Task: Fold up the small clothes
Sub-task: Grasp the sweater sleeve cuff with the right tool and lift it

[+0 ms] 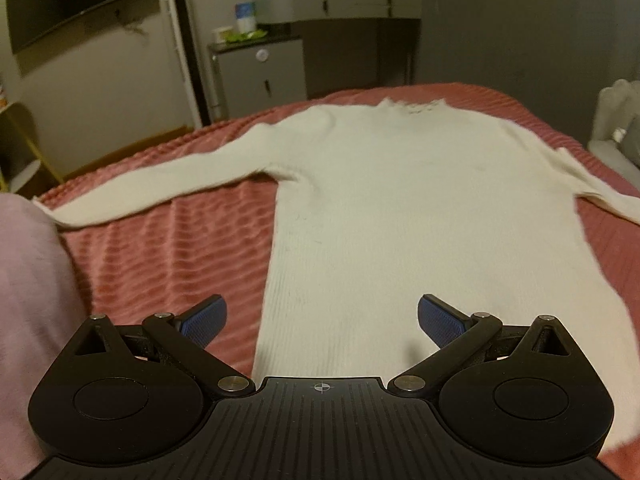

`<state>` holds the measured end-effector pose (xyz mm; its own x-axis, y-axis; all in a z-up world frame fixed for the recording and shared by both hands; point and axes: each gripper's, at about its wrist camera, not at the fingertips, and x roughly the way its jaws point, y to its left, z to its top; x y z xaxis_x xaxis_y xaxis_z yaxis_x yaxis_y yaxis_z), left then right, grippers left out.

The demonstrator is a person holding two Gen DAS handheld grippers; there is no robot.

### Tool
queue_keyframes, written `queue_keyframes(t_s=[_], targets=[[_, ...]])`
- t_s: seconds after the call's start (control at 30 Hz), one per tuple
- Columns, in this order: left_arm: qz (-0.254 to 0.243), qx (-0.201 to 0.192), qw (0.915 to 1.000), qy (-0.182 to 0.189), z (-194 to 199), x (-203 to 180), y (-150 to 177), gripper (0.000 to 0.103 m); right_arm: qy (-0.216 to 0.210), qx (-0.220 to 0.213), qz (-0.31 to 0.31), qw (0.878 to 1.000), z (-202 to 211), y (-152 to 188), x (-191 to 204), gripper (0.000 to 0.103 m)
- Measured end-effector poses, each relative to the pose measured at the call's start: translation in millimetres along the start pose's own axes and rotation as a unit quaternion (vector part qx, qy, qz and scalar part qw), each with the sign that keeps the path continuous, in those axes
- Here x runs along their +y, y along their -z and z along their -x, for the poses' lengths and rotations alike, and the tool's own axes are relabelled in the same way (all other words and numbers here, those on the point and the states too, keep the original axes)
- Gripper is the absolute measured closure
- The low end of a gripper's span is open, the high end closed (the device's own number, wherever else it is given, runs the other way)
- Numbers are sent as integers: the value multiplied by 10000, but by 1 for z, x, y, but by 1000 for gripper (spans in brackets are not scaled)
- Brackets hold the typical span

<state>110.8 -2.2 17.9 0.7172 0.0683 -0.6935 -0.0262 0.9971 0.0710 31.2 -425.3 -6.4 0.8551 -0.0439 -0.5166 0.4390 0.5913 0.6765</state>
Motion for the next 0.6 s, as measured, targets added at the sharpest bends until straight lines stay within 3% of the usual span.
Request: queue_keyframes(t_s=[0.07,0.13,0.3,0.43,0.5,0.6], targets=[[7,51,10000,-56,-18,1,2,0,244,-190,-382,9988,-19,-27,-25,42],[-22,203,9998,-65,-33,2,5,0,448,-340,-728,9958,-39,-51,-50,51],[-165,637,9977,-189,-61,8,16,0,1033,-633,-1302,9841,-85,-92,-96,51],[9,668,9977,-90,-66,13,22,0,1087,-903,-1568,9775,-105,-113,-121,53],[-17,643,9979,-78,-67,12,25,0,1080,-1026,-1595,9759,-113,-118,-127,58],[80,660,9978,-36,-68,13,26,0,1227,-1036,-1524,9752,-123,-125,-131,78]])
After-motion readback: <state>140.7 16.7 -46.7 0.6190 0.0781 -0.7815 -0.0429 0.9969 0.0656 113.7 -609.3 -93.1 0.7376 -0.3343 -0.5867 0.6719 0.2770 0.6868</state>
